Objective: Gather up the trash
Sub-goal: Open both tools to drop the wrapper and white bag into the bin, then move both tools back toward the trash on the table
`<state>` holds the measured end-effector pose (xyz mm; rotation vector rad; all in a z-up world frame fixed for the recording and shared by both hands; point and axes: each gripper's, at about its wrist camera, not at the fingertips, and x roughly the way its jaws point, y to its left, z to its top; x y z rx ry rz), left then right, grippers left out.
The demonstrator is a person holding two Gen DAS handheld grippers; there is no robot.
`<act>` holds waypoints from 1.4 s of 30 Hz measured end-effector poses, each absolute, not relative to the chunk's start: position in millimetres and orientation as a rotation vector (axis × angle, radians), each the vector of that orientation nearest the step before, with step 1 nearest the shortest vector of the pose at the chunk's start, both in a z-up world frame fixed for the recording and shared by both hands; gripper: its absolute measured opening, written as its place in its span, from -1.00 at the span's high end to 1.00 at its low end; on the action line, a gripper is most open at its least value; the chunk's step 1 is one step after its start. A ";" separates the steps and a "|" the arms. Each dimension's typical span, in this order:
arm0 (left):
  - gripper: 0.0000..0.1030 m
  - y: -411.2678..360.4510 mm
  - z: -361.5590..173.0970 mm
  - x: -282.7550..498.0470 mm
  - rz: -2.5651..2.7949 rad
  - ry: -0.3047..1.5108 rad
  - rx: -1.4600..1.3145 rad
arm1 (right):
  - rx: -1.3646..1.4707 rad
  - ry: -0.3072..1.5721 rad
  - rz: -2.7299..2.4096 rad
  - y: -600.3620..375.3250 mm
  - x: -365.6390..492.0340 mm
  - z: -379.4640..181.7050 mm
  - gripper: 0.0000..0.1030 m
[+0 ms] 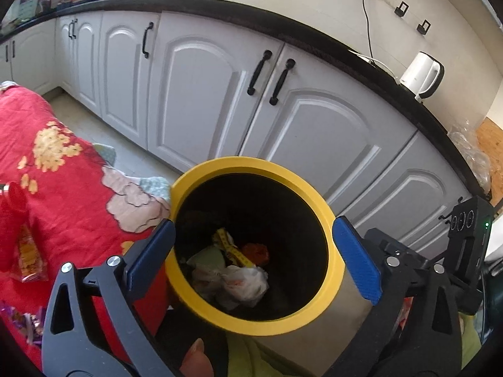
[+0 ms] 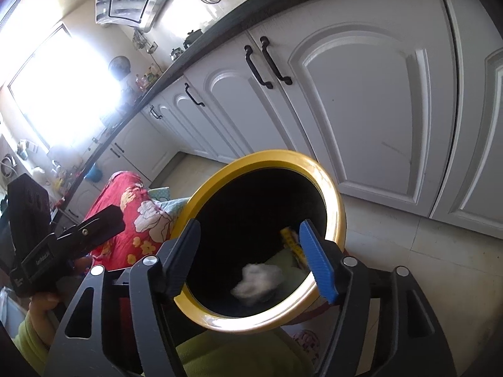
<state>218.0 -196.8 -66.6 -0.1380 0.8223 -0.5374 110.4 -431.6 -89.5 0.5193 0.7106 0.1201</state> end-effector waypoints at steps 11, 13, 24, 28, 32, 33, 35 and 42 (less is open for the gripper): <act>-0.78 -165.4 -49.2 200.5 -0.461 0.774 -0.144 | 0.492 0.678 0.146 -420.7 109.7 -76.1 -0.42; -0.78 -160.2 -46.9 197.2 -0.449 0.766 -0.145 | 0.484 0.672 0.152 -416.8 108.6 -73.1 -0.43; -0.78 -123.4 -27.1 180.8 -0.367 0.694 -0.147 | 0.428 0.652 0.223 -384.3 108.5 -56.2 -0.51; -0.78 -107.4 -22.2 176.4 -0.341 0.677 -0.160 | 0.402 0.646 0.248 -370.4 107.2 -50.0 -0.52; -0.78 -93.9 -16.6 172.5 -0.317 0.654 -0.161 | 0.359 0.633 0.271 -353.2 105.6 -43.0 -0.53; -0.78 -91.0 -15.1 171.6 -0.312 0.650 -0.162 | 0.344 0.627 0.273 -349.0 104.5 -41.1 -0.54; -0.78 -84.2 -12.8 169.0 -0.303 0.639 -0.162 | 0.311 0.610 0.279 -339.4 102.0 -36.6 -0.58; -0.78 -61.5 -6.9 160.6 -0.263 0.609 -0.169 | 0.225 0.580 0.309 -309.5 98.5 -27.0 -0.64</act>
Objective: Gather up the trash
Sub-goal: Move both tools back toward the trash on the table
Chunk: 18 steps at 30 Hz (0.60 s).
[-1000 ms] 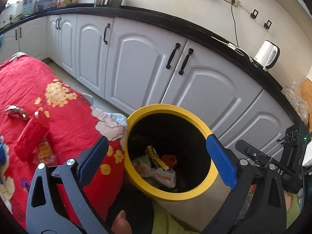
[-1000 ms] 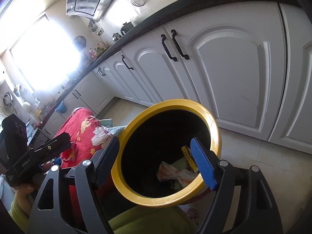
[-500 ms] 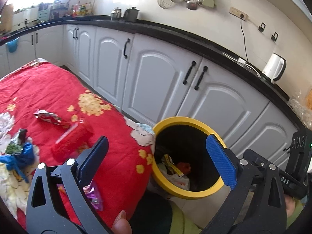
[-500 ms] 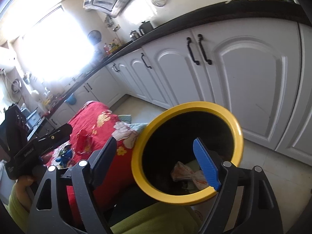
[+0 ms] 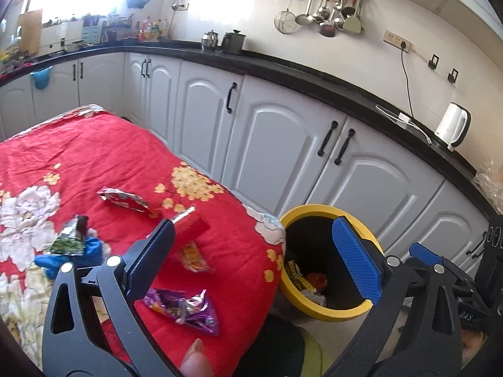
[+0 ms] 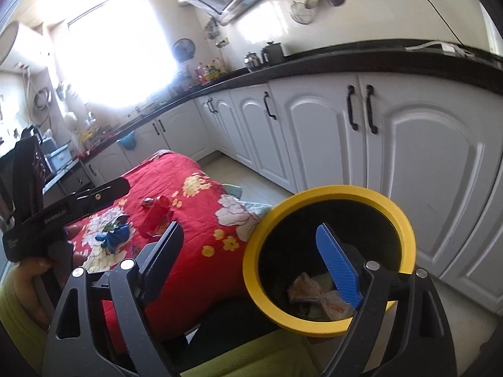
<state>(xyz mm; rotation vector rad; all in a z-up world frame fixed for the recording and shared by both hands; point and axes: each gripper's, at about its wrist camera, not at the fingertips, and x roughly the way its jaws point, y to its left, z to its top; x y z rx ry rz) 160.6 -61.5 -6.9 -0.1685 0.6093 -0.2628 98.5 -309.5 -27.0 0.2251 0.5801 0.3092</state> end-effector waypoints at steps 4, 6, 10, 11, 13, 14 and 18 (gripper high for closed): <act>-0.78 -49.8 -3.3 157.4 -0.241 0.594 -0.183 | 0.193 0.578 0.333 -294.6 96.9 -24.6 -0.65; -0.78 -44.1 -0.2 155.1 -0.233 0.582 -0.191 | 0.180 0.577 0.344 -286.8 94.9 -23.8 -0.65; -0.78 -34.1 5.2 151.6 -0.207 0.560 -0.188 | 0.154 0.572 0.375 -270.5 93.5 -20.7 -0.67; -0.78 -31.0 5.9 150.9 -0.202 0.556 -0.191 | 0.146 0.572 0.384 -265.2 93.5 -20.0 -0.68; -0.78 -23.3 7.3 150.1 -0.191 0.551 -0.203 | 0.136 0.574 0.401 -256.6 93.5 -19.1 -0.68; -0.78 -18.6 7.6 150.0 -0.182 0.549 -0.211 | 0.128 0.576 0.412 -250.9 93.7 -19.0 -0.68; -0.78 0.4 8.1 149.8 -0.147 0.542 -0.237 | 0.104 0.586 0.447 -231.8 94.5 -19.7 -0.69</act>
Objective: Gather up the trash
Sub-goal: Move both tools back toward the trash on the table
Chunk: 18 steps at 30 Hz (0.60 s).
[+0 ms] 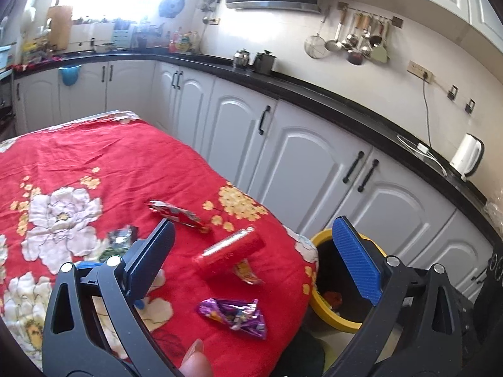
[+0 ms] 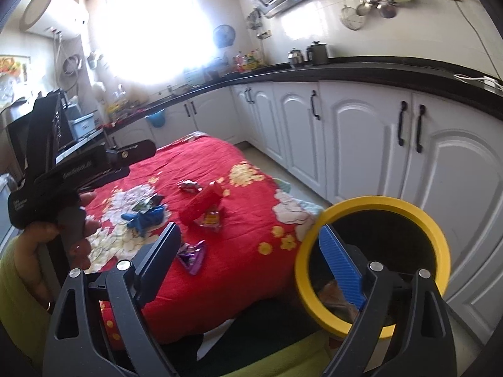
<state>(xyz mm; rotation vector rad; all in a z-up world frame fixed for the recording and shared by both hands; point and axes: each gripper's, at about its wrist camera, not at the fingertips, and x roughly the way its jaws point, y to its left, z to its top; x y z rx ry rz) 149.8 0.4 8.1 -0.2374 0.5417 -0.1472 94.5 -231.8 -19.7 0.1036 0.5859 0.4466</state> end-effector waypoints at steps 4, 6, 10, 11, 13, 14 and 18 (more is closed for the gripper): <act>-0.78 19.6 8.2 149.6 -0.112 0.533 -0.261 | 0.086 0.606 0.474 -212.2 97.0 -23.6 -0.69; -0.78 31.2 7.7 149.7 -0.092 0.530 -0.278 | 0.082 0.617 0.491 -201.7 98.5 -26.4 -0.69; -0.78 50.1 6.1 150.3 -0.054 0.526 -0.304 | 0.054 0.626 0.519 -184.2 100.9 -30.3 -0.69; -0.78 54.9 5.6 150.3 -0.045 0.525 -0.310 | 0.046 0.630 0.528 -178.6 101.2 -32.2 -0.69; -0.78 62.8 4.7 150.7 -0.027 0.523 -0.318 | 0.032 0.637 0.542 -170.7 102.4 -35.1 -0.69; -0.78 66.7 4.0 150.9 -0.019 0.522 -0.323 | 0.023 0.643 0.553 -165.3 103.2 -37.0 -0.69; -0.78 84.5 -0.1 151.8 0.014 0.521 -0.347 | -0.007 0.669 0.579 -148.3 107.5 -44.4 -0.69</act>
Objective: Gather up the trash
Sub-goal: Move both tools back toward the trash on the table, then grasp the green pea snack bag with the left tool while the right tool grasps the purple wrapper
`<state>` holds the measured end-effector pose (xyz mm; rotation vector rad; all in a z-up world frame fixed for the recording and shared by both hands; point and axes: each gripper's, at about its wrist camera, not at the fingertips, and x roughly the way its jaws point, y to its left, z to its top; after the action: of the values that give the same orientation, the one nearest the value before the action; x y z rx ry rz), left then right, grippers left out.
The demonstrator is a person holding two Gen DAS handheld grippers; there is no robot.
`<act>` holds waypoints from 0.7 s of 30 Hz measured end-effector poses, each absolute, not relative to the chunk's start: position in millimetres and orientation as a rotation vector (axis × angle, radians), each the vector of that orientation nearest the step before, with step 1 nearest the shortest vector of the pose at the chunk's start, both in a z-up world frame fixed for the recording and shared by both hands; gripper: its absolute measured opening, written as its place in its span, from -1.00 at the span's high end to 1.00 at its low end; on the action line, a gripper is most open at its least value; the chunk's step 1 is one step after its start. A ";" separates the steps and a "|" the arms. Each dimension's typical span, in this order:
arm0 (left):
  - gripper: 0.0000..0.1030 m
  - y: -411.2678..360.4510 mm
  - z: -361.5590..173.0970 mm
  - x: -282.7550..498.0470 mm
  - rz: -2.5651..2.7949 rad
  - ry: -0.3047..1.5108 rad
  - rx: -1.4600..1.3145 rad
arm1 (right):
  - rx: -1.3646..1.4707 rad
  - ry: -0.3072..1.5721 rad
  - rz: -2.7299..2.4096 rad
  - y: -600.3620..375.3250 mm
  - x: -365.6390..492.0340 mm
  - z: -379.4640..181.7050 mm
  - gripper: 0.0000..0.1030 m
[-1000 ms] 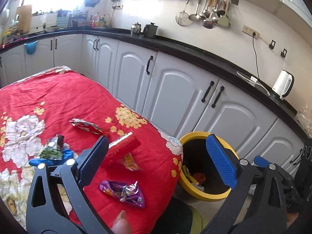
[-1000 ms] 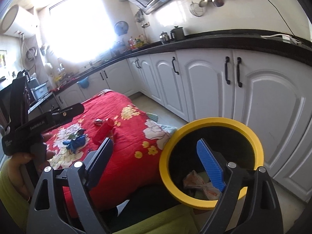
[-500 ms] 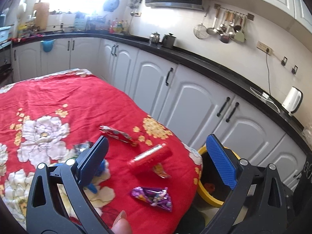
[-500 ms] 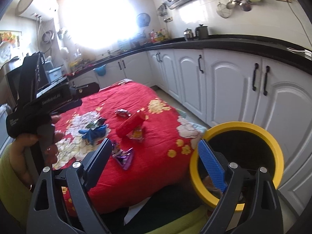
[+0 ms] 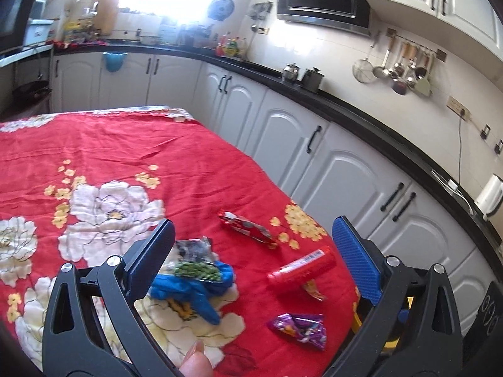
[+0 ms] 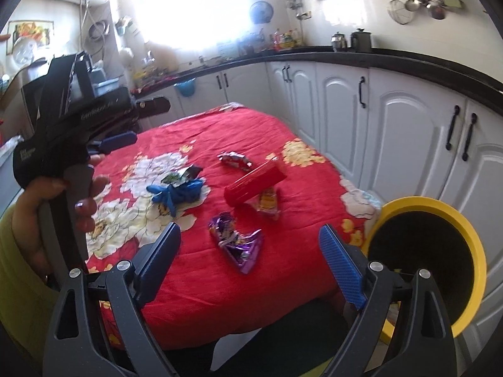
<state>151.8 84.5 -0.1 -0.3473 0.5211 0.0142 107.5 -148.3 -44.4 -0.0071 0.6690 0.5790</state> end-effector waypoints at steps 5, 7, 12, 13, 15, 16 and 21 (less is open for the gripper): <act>-0.78 104.2 -8.2 155.0 0.044 0.533 -0.385 | -0.054 0.701 0.613 -126.9 114.5 -56.4 -0.68; -0.78 112.1 -13.8 157.0 0.049 0.547 -0.416 | -0.074 0.714 0.622 -119.6 118.1 -61.7 -0.65; -0.78 123.2 -26.6 162.1 0.062 0.575 -0.447 | -0.144 0.742 0.638 -102.4 125.5 -77.2 -0.55; -0.78 123.8 -29.5 163.8 0.060 0.581 -0.451 | -0.160 0.745 0.640 -98.9 126.7 -80.5 -0.53; -0.78 123.2 -35.2 167.8 0.056 0.600 -0.453 | -0.181 0.748 0.640 -93.8 128.0 -85.4 -0.49; -0.78 122.3 -38.5 170.0 0.053 0.609 -0.453 | -0.198 0.748 0.642 -90.2 129.0 -88.2 -0.46; -0.77 116.5 -55.4 183.9 0.054 0.671 -0.435 | -0.262 0.750 0.642 -75.3 135.6 -100.7 -0.36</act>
<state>183.9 116.5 -55.4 -0.4347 0.6710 0.0545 135.6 -75.3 -100.7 -0.2615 0.7501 0.6424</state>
